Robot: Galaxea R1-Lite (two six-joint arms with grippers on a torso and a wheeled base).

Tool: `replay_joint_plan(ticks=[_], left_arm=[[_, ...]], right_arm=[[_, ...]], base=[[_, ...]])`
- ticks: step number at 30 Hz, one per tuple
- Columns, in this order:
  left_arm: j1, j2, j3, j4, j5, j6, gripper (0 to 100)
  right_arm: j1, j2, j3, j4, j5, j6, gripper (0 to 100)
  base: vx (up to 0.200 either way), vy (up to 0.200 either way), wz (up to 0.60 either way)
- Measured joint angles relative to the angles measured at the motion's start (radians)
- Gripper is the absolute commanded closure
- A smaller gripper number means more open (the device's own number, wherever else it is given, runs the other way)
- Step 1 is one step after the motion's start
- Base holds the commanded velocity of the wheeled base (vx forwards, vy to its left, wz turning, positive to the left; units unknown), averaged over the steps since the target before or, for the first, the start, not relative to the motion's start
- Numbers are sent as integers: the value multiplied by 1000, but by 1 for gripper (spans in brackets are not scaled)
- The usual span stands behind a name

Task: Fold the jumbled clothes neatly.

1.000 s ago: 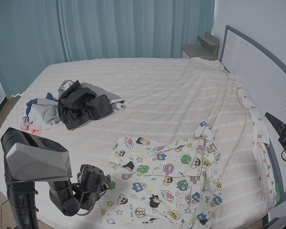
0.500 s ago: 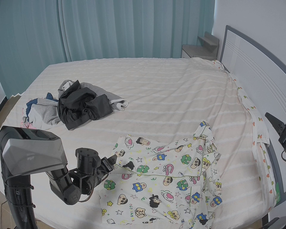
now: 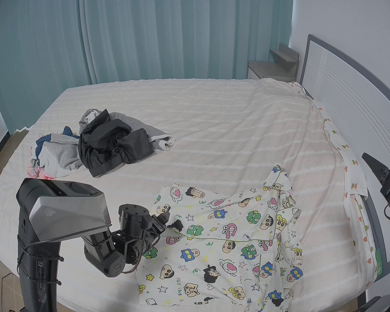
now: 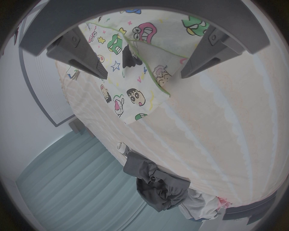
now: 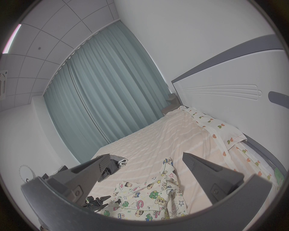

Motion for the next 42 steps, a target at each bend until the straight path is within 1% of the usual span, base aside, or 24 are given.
replay_joint_plan(ticks=[8,15,16,21,28,37,42], left_arm=[[0,35,-58,-1,14,-12,0],[0,66,-97,-5,64,-5,0],[0,69,-101,-6,71,-4,100],[0,75,-109,-8,90,10,100],[-4,77,-93,-21,140,72,100],[-13,76,-5,-170,141,142,100],[-18,73,27,-191,139,153,100]], right_arm=[[0,0,1,0,0,0,0],[0,0,1,0,0,0,0],[0,0,1,0,0,0,0],[0,0,1,0,0,0,0],[0,0,1,0,1,0,0],[0,0,1,0,2,0,0],[1,-1,1,0,2,0,0]], base=[[0,0,0],[0,0,0],[0,0,0],[0,0,0],[0,0,0],[0,0,0],[0,0,0]])
